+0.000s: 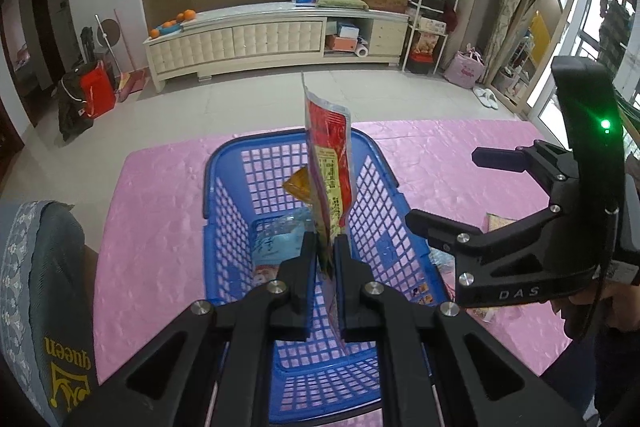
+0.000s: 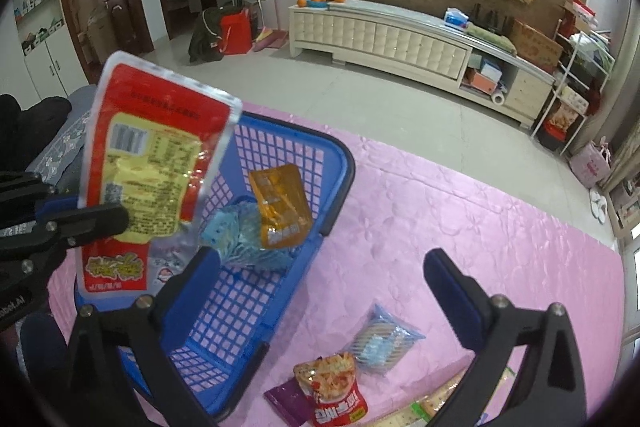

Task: Organize snacks
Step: 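Open the right tool to drop the yellow-orange packet while the left tool releases the red packet, then withdraw both tools from the basket toward the remaining snacks, then lower the left tool onto the green-strip cracker pack and close on it, then lift the cracker pack with the left tool while the right tool reaches the white-strip cracker pack, then close the right tool on the white-strip cracker pack and lift it, then carry both cracker packs over the blue basket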

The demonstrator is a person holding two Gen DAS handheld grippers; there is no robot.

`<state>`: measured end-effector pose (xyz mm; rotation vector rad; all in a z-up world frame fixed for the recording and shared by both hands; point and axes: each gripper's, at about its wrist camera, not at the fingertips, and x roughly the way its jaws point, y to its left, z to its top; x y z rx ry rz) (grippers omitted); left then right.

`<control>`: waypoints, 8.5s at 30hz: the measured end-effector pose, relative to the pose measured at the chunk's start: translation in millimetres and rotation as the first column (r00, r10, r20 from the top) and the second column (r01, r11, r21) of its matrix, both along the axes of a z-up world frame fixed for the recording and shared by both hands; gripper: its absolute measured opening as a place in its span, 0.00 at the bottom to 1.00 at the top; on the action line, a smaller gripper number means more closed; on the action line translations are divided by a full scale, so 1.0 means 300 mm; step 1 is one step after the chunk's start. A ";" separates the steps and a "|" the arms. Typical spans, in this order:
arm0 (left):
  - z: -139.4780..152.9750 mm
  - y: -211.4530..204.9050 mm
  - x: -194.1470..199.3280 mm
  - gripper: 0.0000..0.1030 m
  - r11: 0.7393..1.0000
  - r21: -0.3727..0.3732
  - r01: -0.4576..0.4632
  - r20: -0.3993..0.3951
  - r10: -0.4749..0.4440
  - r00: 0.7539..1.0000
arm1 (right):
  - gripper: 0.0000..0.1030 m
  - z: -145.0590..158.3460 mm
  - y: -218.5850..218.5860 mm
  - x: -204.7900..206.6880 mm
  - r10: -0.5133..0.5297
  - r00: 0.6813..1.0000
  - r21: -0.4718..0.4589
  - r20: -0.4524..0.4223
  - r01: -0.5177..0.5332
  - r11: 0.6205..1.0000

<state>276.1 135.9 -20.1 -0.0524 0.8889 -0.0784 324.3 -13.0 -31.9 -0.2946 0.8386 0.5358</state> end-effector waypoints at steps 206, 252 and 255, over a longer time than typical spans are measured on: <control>-0.326 -0.486 -0.231 0.50 0.996 0.064 -0.061 -0.133 0.069 0.989 | 0.90 -0.521 -0.264 -0.160 0.675 0.664 -0.412 -0.321 -0.740 0.532; -0.023 -0.376 -0.436 0.50 0.999 -0.010 -0.048 0.115 0.049 0.992 | 0.52 -0.029 -0.347 -0.363 0.620 0.783 -0.201 -0.058 -0.617 0.761; 0.022 -0.329 -0.436 0.50 0.998 -0.012 -0.061 0.146 0.063 0.987 | 0.52 0.012 -0.329 -0.373 0.603 0.798 -0.170 -0.025 -0.597 0.784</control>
